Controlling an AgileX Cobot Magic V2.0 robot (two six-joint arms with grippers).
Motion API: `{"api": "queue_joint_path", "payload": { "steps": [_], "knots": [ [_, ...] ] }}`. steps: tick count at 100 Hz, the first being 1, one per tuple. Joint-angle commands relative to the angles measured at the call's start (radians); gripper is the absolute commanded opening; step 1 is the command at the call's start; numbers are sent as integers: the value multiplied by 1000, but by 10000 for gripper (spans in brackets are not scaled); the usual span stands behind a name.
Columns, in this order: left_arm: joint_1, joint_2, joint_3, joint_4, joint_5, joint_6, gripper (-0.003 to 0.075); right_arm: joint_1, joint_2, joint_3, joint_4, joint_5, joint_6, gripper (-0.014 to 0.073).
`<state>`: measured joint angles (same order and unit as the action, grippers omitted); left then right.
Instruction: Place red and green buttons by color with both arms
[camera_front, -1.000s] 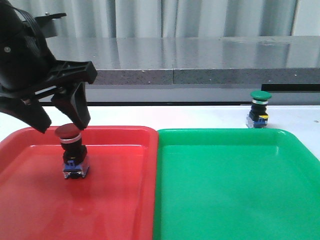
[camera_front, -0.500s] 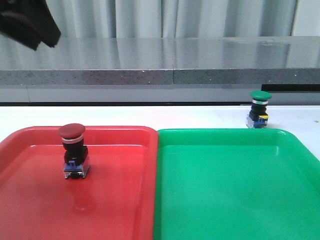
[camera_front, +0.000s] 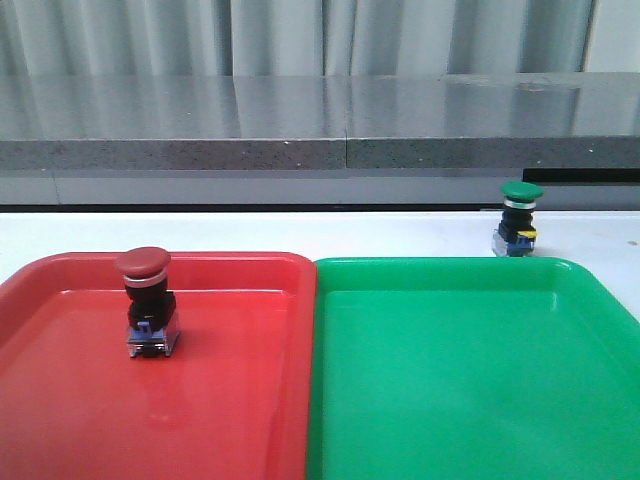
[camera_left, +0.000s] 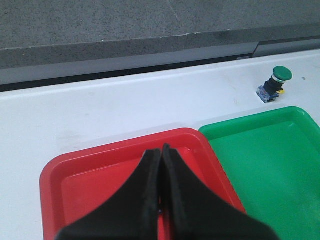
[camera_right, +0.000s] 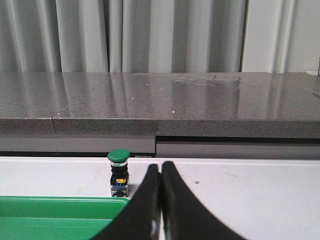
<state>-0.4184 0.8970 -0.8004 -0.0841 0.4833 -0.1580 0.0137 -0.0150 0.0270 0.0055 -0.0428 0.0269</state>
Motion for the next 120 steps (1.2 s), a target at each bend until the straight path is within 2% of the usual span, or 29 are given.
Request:
{"api": "queue_joint_path", "payload": {
  "steps": [1, 34, 69, 98, 110, 120],
  "knots": [
    [-4, -61, 3, 16, -79, -7, -20, -7, -18, -19, -5, -83, -5, -64],
    [1, -295, 133, 151, -93, -7, -20, -7, -18, -19, -5, -83, -5, -64],
    [83, -475, 243, 149, -98, -25, -20, -7, -18, -19, -5, -83, -5, -64],
    [112, -594, 370, 149, -161, -25, -20, -7, -18, -19, -5, -83, -5, -64],
    [120, -628, 439, 149, -262, -25, -20, -7, -18, -19, -5, -83, -5, -64],
    [157, -664, 501, 141, -297, -6, -20, -7, -18, -19, -5, -83, -5, -64]
  ]
}}
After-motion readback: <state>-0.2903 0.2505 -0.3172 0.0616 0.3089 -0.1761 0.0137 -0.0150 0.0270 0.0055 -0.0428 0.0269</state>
